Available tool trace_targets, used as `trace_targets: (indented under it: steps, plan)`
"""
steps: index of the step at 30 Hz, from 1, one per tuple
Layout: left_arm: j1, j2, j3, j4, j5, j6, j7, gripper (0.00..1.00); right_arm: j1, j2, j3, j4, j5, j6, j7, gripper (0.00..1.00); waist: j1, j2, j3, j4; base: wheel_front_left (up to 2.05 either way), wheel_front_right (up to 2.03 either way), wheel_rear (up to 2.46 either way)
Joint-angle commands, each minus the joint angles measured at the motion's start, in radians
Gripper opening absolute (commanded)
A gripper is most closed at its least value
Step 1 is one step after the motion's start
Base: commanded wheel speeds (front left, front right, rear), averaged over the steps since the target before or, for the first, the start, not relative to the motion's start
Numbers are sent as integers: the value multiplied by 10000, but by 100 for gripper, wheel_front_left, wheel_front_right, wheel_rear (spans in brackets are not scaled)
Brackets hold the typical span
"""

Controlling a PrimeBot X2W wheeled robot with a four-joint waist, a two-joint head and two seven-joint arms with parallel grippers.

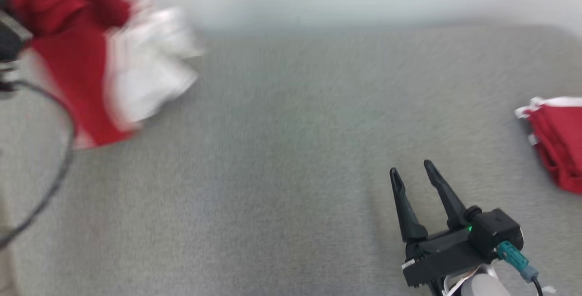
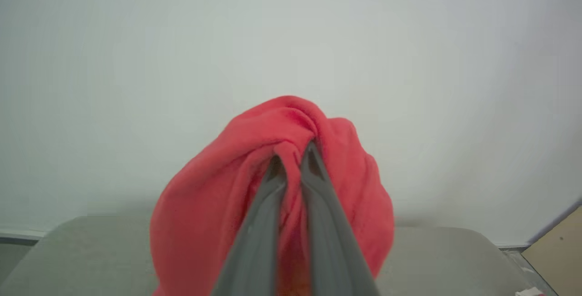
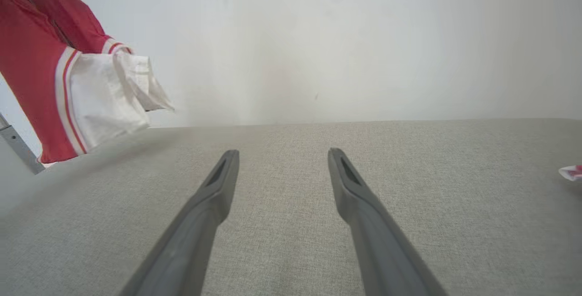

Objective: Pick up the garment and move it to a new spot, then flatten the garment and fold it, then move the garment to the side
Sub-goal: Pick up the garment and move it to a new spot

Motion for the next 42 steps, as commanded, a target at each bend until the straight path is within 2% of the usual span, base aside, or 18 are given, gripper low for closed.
trace_targets:
  steps: [1,8,18,26,33,41,42]
  plan:
    - [-119,-258,-172,-139,-50,4,-80,0,199,31,2,14,54,-24,-34,100,2,0,-1181,-692,0,0,0]
    - [242,-1276,-1088,-630,-157,-163,-189,0,441,22,126,16,87,-24,-44,100,2,0,-1652,-1563,0,0,0]
    - [1287,-1951,-2192,-893,136,-361,-584,0,449,-14,253,-33,176,-24,22,100,2,0,-1782,-2930,0,0,0]
    - [2385,-2377,-2658,-824,40,-488,-1129,0,598,-67,247,-31,184,-24,63,100,2,0,-1737,-3455,0,0,0]
    - [4240,-2698,-3086,166,346,-498,-2428,0,555,-136,380,-53,240,-24,165,100,2,0,-1774,-3704,0,0,0]
    - [5595,-2898,-3864,2359,1485,-312,-4138,0,594,-193,568,-97,316,-24,295,100,2,0,-1695,-3664,0,0,0]
    - [5663,-2924,-3950,2619,1545,-283,-4308,3,590,-191,580,-100,320,-24,308,100,2,0,-1685,-3641,0,0,0]
